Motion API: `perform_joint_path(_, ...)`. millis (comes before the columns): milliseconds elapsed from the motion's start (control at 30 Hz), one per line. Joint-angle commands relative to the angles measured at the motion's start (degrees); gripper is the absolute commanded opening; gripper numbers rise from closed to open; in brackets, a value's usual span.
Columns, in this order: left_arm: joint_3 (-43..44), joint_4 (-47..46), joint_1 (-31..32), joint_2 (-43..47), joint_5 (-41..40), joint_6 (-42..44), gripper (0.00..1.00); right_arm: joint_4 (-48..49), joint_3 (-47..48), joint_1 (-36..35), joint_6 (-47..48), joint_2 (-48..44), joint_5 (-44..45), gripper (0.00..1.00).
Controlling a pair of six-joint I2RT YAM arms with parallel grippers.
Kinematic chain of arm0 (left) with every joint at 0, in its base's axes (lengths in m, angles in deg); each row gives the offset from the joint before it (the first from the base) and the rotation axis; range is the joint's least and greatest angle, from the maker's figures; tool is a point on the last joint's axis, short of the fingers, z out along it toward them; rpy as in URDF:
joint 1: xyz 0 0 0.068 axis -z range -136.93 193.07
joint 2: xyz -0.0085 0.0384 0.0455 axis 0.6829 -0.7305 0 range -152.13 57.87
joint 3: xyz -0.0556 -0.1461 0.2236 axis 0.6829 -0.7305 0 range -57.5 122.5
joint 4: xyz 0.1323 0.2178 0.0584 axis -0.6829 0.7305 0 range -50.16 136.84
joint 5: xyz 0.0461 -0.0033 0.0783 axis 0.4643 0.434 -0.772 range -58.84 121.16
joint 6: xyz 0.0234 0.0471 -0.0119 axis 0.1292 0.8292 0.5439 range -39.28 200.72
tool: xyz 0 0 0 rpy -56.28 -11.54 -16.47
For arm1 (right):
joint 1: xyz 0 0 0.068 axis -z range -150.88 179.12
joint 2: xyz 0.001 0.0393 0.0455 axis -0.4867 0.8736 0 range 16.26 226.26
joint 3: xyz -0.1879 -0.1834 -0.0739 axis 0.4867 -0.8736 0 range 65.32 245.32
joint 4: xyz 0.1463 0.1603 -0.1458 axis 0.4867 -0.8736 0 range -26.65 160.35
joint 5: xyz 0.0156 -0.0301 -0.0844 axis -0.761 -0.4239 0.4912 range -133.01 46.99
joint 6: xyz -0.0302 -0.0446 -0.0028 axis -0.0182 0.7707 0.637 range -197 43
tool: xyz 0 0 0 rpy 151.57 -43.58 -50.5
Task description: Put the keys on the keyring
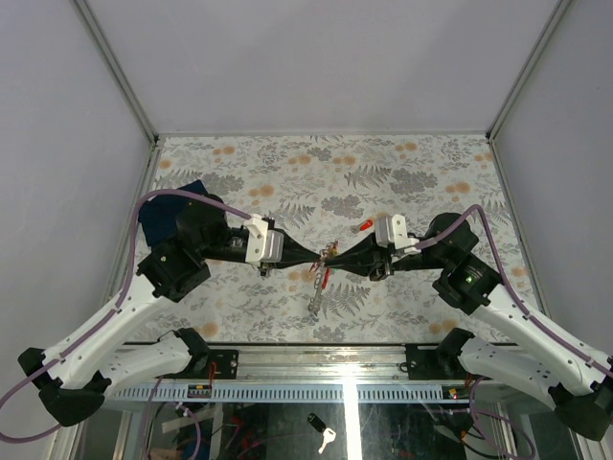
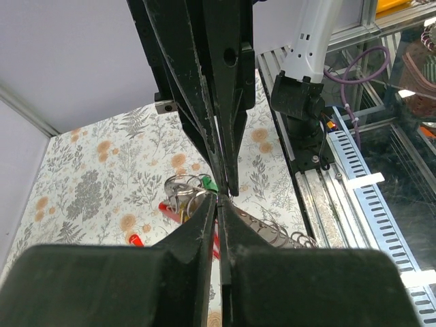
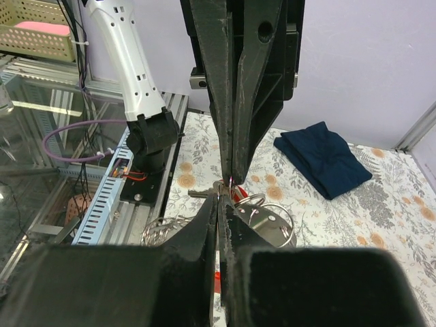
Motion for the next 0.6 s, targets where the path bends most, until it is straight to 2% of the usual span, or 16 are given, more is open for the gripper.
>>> perform_joint_path(0, 2.2, -0.8, 0.6, 0.2, 1.0, 1.0, 0.00, 3.2, 2.7, 0.3, 0.0, -0.2, -1.0, 0.00)
perform_joint_path(567, 6.8, 8.8, 0.9, -2.5, 3.6, 5.4, 0.00, 1.8, 2.9, 0.3, 1.0, -2.4, 1.5, 0.00)
